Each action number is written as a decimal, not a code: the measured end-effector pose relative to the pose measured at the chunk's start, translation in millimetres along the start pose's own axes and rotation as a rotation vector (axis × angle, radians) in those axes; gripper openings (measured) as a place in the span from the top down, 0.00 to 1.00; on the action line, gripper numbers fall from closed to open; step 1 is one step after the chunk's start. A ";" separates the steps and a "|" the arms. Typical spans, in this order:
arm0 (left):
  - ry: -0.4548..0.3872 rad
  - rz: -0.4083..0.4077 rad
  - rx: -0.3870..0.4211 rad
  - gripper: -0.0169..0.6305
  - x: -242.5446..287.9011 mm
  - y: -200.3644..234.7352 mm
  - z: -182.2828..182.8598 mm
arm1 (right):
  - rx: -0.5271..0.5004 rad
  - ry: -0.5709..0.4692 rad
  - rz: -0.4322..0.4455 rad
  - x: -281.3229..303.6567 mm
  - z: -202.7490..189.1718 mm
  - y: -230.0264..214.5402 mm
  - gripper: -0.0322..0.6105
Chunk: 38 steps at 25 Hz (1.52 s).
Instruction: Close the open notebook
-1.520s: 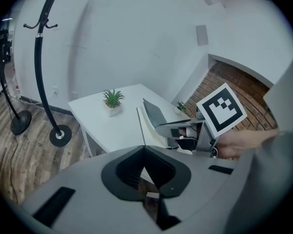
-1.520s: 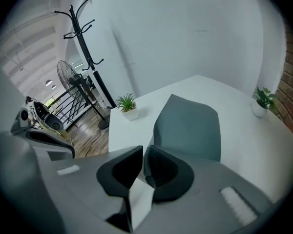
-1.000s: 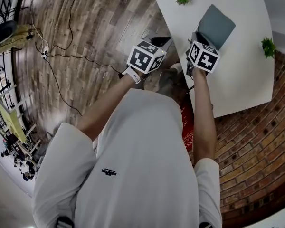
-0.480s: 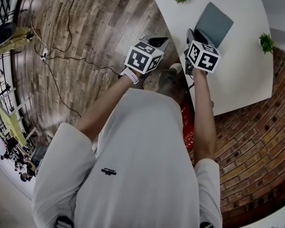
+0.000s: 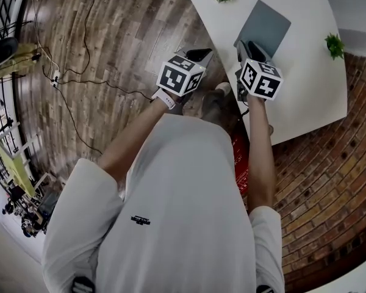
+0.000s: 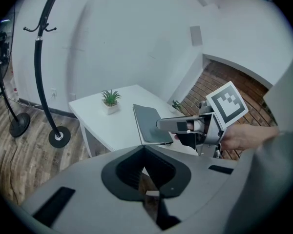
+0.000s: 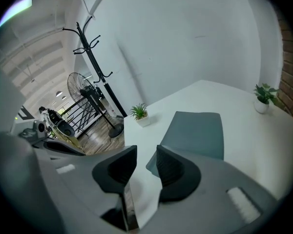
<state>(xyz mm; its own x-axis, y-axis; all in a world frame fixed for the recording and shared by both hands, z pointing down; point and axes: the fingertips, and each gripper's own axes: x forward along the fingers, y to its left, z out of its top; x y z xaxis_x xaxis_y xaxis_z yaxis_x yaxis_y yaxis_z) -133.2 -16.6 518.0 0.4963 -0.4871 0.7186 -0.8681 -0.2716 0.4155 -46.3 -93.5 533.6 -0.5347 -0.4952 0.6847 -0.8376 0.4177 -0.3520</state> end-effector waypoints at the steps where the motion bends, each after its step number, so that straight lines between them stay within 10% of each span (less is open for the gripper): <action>1: -0.003 -0.001 0.004 0.96 -0.8 -1.5 1.0 | -0.008 -0.004 0.002 -4.5 0.7 0.4 0.74; 38: -0.198 -0.092 0.193 0.96 -48.0 -101.3 73.7 | -0.049 -0.293 -0.138 -193.4 45.2 -43.7 0.89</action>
<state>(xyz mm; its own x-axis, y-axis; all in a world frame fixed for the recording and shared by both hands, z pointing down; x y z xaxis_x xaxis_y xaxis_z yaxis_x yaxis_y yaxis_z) -69.7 -26.8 400.3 0.5787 -0.6002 0.5522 -0.8140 -0.4663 0.3463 88.6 -50.5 387.8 -0.4318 -0.7448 0.5087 -0.9019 0.3637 -0.2330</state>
